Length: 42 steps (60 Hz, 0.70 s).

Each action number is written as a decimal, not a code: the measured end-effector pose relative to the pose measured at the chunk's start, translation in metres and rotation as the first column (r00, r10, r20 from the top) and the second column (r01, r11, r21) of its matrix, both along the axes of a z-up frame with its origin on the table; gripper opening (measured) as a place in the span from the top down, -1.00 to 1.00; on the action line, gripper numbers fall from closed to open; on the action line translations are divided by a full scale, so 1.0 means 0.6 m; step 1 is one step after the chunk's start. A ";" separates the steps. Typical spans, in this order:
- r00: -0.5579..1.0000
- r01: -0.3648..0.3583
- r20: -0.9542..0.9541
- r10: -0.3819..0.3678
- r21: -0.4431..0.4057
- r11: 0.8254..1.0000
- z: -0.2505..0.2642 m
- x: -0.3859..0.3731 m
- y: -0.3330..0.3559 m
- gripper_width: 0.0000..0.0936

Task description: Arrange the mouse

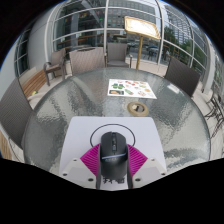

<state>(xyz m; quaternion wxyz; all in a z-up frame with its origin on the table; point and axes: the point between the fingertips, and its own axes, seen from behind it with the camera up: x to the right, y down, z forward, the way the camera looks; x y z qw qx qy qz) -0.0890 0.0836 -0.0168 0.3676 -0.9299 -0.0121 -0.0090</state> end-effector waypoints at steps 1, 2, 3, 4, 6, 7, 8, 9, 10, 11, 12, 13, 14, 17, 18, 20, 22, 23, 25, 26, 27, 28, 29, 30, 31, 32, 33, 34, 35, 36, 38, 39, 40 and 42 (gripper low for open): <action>1.000 0.000 -0.001 0.000 0.004 1.000 0.000 0.000 0.001 0.18; 1.000 -0.001 -0.001 0.001 0.006 1.000 0.000 0.000 0.002 0.15; 1.000 -0.002 0.000 0.002 0.015 1.000 0.000 0.000 0.003 0.10; 1.000 -0.002 0.000 0.002 0.013 1.000 -0.001 0.000 0.002 0.09; 1.000 0.001 -0.001 -0.001 0.013 1.000 0.002 0.000 0.002 0.02; 1.000 0.003 -0.002 -0.003 0.006 1.000 0.002 0.000 0.001 -0.02; 1.000 0.009 -0.003 -0.009 0.000 1.000 0.003 0.002 0.000 -0.11; 1.000 0.020 0.000 -0.020 -0.006 1.000 0.003 0.006 -0.001 -0.24; 0.999 0.033 0.004 -0.033 -0.012 0.999 0.005 0.011 -0.002 -0.42; 0.999 0.042 0.007 -0.042 -0.019 0.999 0.007 0.015 -0.004 -0.61; 0.999 0.048 0.007 -0.047 -0.023 0.999 0.008 0.017 -0.006 -0.78; 0.999 0.051 0.007 -0.051 -0.025 0.998 0.012 0.019 -0.008 -0.89; 0.999 0.053 0.003 -0.053 -0.025 0.998 0.017 0.021 -0.010 -0.84; 0.998 0.062 -0.011 -0.062 -0.006 0.998 0.043 0.024 -0.017 -0.81; 0.998 0.062 -0.017 -0.062 0.002 0.998 0.055 0.027 -0.024 -0.82; 0.998 0.061 -0.025 -0.061 0.017 0.998 0.075 0.030 -0.034 -0.86; 0.998 0.062 -0.034 -0.062 0.024 0.998 0.095 0.034 -0.050 -0.85; 0.997 0.064 -0.039 -0.063 0.026 0.998 0.109 0.035 -0.058 -0.85; 0.997 0.066 -0.051 -0.064 0.035 0.997 0.130 0.038 -0.075 -0.85; 0.996 0.064 -0.057 -0.062 0.039 0.997 0.140 0.039 -0.085 -0.86; 0.996 0.062 -0.063 -0.060 0.043 0.997 0.149 0.040 -0.094 -0.86; 0.996 0.061 -0.067 -0.057 0.046 0.997 0.159 0.042 -0.104 -0.86; 0.996 0.060 -0.070 -0.057 0.049 0.997 0.169 0.044 -0.116 -0.86; 0.996 0.061 -0.072 -0.057 0.052 0.997 0.178 0.046 -0.127 -0.85; 0.995 0.063 -0.075 -0.059 0.053 0.997 0.189 0.047 -0.139 -0.85; 0.995 0.063 -0.078 -0.059 0.055 0.996 0.199 0.049 -0.154 -0.85; 0.995 0.063 -0.081 -0.058 0.059 0.996 0.208 0.051 -0.166 -0.84; 0.995 0.060 -0.085 -0.055 0.063 0.996 0.216 0.052 -0.178 -0.83; 0.995 0.058 -0.089 -0.052 0.068 0.996 0.224 0.053 -0.190 -0.83; 0.995 0.056 -0.091 -0.049 0.071 0.996 0.231 0.054 -0.202 -0.82; 0.995 0.051 -0.093 -0.044 0.074 0.996 0.244 0.056 -0.228 -0.83; 0.995 0.049 -0.093 -0.042 0.074 0.996 0.250 0.056 -0.240 -0.83; 0.995 0.045 -0.093 -0.038 0.077 0.996 0.253 0.056 -0.254 -0.82; 0.995 0.036 -0.093 -0.029 0.080 0.996 0.261 0.057 -0.278 -0.83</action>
